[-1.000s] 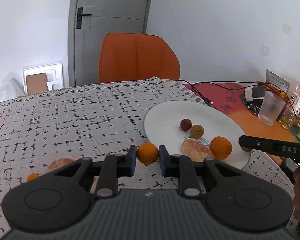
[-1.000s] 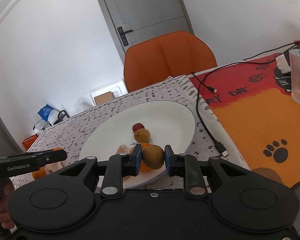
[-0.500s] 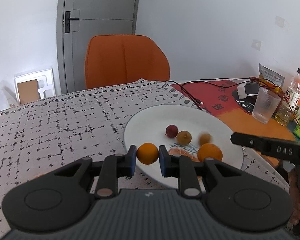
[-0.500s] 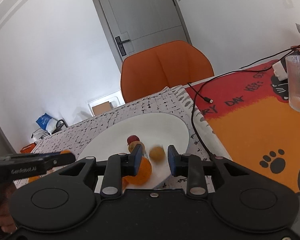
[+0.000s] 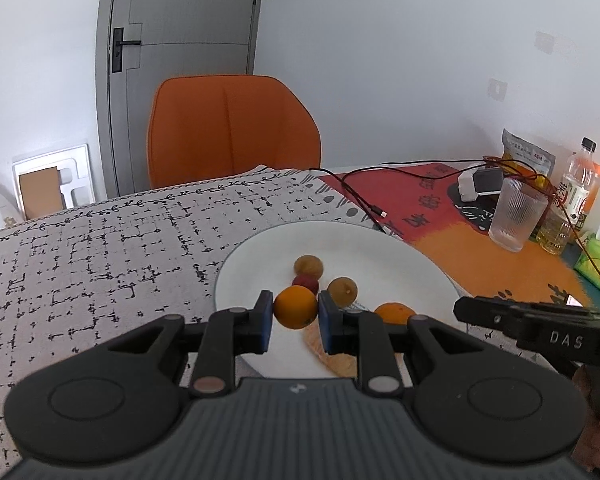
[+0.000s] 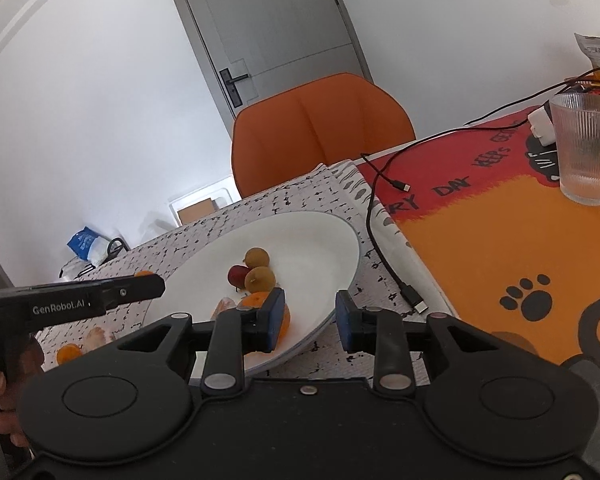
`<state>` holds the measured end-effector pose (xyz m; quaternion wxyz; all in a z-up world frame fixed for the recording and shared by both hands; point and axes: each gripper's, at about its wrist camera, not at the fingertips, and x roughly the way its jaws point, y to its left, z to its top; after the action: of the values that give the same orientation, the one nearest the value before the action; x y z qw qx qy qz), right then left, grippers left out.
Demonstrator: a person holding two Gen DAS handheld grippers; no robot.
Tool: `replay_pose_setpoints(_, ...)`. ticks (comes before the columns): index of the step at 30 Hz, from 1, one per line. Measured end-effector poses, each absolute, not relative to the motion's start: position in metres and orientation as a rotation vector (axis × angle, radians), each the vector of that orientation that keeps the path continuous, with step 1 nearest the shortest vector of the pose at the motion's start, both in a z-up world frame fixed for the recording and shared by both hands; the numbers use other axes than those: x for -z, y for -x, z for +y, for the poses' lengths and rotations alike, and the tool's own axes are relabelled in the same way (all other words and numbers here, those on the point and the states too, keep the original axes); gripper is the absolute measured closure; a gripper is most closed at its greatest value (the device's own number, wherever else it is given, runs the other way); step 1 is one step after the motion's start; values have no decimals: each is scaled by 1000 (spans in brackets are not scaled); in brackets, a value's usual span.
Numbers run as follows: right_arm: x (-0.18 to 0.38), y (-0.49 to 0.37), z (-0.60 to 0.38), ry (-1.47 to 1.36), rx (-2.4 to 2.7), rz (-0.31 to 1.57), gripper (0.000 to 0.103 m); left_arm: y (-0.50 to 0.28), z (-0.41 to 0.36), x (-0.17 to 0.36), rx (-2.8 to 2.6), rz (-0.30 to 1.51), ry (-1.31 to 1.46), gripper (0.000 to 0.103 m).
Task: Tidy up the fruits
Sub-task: 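Open the left gripper over the plate while the right gripper releases the brown fruit, then move both open grippers back to the fruit pile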
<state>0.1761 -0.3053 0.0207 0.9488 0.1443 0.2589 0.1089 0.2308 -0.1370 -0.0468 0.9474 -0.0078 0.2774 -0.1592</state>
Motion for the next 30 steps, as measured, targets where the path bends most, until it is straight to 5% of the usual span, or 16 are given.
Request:
replay_pose_setpoints(8, -21, -178, -298, -285, -231, 523, 68, -232, -118, 48, 256, 587, 36, 75)
replay_pose_setpoints(15, -24, -178, -291, -284, -237, 522, 68, -225, -96, 49, 207, 600, 53, 59)
replay_pose_setpoints(30, -33, -178, -268, -266, -272, 502, 48, -207, -61, 50, 115, 589, 72, 34)
